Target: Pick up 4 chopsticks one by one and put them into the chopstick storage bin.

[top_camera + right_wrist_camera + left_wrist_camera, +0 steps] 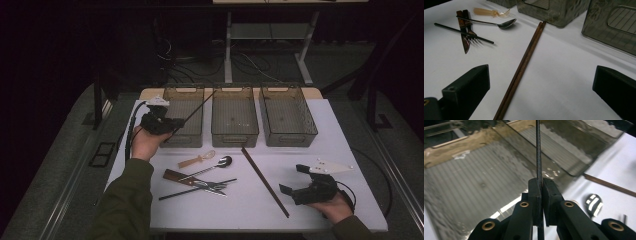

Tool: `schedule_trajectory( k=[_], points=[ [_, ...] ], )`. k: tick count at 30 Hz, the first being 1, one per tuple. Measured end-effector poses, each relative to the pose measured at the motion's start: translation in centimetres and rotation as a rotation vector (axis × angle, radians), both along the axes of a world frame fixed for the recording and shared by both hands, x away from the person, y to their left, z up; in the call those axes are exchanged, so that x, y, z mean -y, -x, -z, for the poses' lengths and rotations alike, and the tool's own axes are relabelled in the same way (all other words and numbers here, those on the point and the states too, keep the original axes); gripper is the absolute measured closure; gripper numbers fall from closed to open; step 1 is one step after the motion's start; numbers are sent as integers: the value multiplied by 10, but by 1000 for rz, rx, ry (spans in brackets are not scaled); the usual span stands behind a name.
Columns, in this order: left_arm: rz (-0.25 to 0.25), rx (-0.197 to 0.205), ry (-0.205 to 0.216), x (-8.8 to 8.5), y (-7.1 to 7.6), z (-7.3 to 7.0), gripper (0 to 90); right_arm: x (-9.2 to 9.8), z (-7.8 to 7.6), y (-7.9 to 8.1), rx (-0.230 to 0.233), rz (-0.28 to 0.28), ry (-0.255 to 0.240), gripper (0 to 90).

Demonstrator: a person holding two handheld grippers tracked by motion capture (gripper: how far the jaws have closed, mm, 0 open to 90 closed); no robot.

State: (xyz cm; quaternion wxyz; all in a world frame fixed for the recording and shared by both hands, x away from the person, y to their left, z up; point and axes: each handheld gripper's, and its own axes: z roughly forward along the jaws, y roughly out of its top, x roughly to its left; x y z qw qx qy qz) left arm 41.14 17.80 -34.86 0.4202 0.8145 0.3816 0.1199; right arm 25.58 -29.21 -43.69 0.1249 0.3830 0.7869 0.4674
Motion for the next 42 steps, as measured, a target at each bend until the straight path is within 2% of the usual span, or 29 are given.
schedule_trajectory(
  k=[1,3,8,9,14,18,20,23,28,34,37,38,40,42],
  points=[
    [-16,-4,4,0,-3,0,859,0,0,0,0,0,-1,8],
    [-27,0,-24,-3,-10,0,859,0,0,0,1,3,-2,8],
    [-89,0,16,-7,-24,2,859,0,0,0,1,0,-3,8],
    [-93,0,2,-8,-27,3,859,0,0,0,-1,0,-4,8],
    [-146,-13,-5,-11,-37,10,858,1,0,0,2,-2,-4,8],
    [-181,-28,-37,-14,-43,18,858,1,0,0,2,-3,-6,8],
    [-192,-35,-71,-15,-46,21,858,0,0,0,3,-6,-5,8],
    [-212,-45,-68,-17,-49,27,858,0,0,0,1,-4,-7,8],
    [-215,-56,-86,-15,-52,32,858,0,0,0,-1,-6,-7,8],
    [-221,-76,-126,-13,-54,37,857,0,0,0,2,-8,-8,8],
    [-225,-85,-131,-11,-55,39,853,0,0,0,1,-9,-9,8],
    [-224,-82,-135,-10,-56,40,842,0,0,0,1,-10,-8,8],
    [-234,-63,-165,-7,-55,38,713,0,0,0,0,-12,-9,8],
    [-230,-54,-162,-6,-55,37,635,0,-1,0,3,-12,-10,8]
  ],
)
